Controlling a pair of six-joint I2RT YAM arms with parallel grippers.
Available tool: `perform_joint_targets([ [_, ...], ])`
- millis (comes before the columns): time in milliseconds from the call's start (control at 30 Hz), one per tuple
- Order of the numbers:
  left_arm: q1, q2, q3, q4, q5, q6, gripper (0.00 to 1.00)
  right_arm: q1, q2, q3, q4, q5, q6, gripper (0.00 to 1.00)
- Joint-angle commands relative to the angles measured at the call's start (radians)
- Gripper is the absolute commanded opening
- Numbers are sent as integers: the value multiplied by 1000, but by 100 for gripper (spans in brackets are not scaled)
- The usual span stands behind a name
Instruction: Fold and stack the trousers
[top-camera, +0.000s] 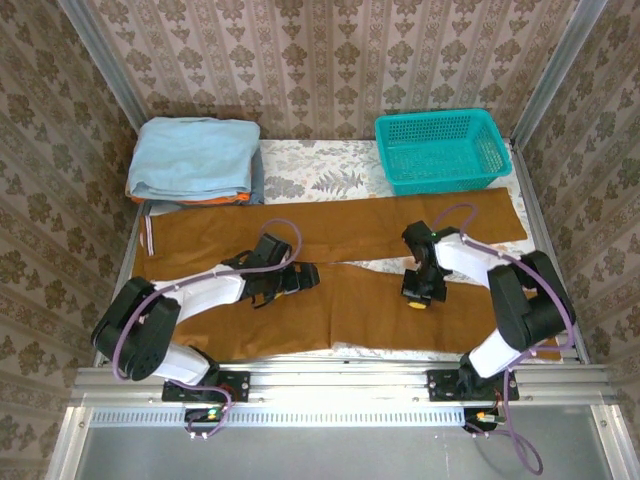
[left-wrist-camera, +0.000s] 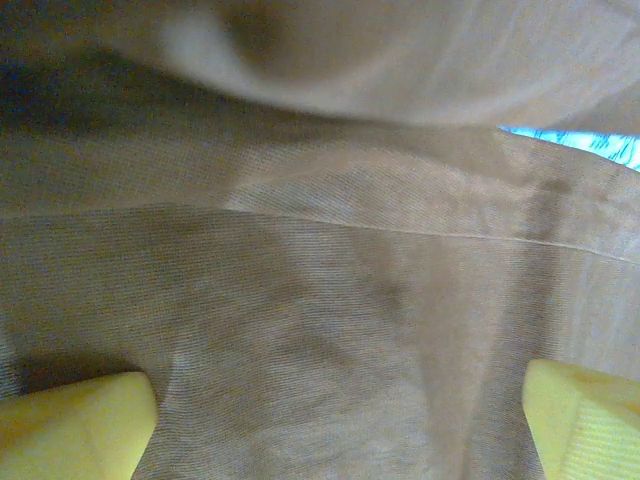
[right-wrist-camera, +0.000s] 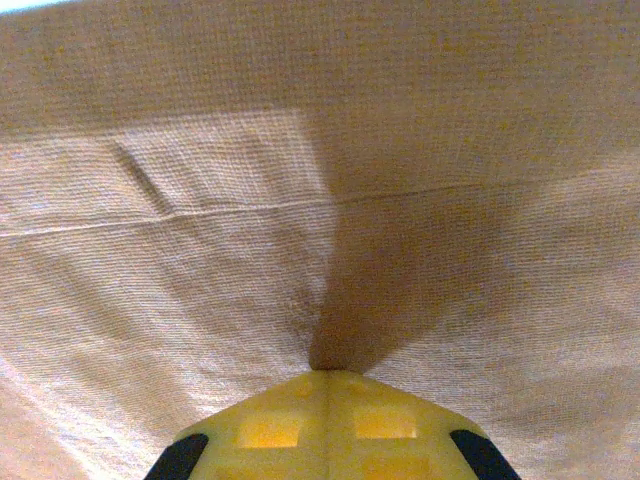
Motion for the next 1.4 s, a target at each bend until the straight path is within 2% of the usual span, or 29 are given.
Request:
perform_joint_targets([
  [0, 20, 66, -7, 14, 3, 11, 96, -37, 99, 78, 44, 58, -60, 4],
  [267, 18, 56, 55, -24, 49, 57, 96, -143, 225, 318, -64, 120, -195, 7],
  [433, 9, -39, 104, -129, 58, 106, 96, -129, 113, 330, -85, 68, -191, 12],
  [533, 8, -150, 141, -276, 2, 137, 97, -84, 24, 309, -81, 59, -162, 13],
  [633, 42, -302, 165, -479, -146, 99, 97, -36, -33, 284, -63, 33, -137, 14],
  [733, 174, -456, 169, -679, -281, 23, 98, -17, -56, 255, -34, 6, -118, 14],
  [800, 331, -558, 157, -767, -329, -2, 99, -11, -62, 240, -15, -17, -116, 14],
  [933, 727, -705, 136, -822, -322, -7, 97, 17, -60, 231, 9, -49, -113, 14],
  [967, 828, -711, 127, -826, -313, -14, 97, 24, -58, 230, 17, -59, -112, 14],
  [1067, 1055, -653, 101, -854, -297, -36, 99, 43, -49, 238, 23, -85, -114, 14],
  [1133, 1139, -595, 87, -888, -316, -56, 100, 52, -48, 239, 27, -95, -117, 14],
  [1267, 1192, -552, 54, -945, -461, -108, 99, 73, -48, 230, 31, -116, -130, 14],
  [1367, 1249, -562, 1, -893, -471, -104, 92, 78, -43, 213, 37, -132, -139, 14],
])
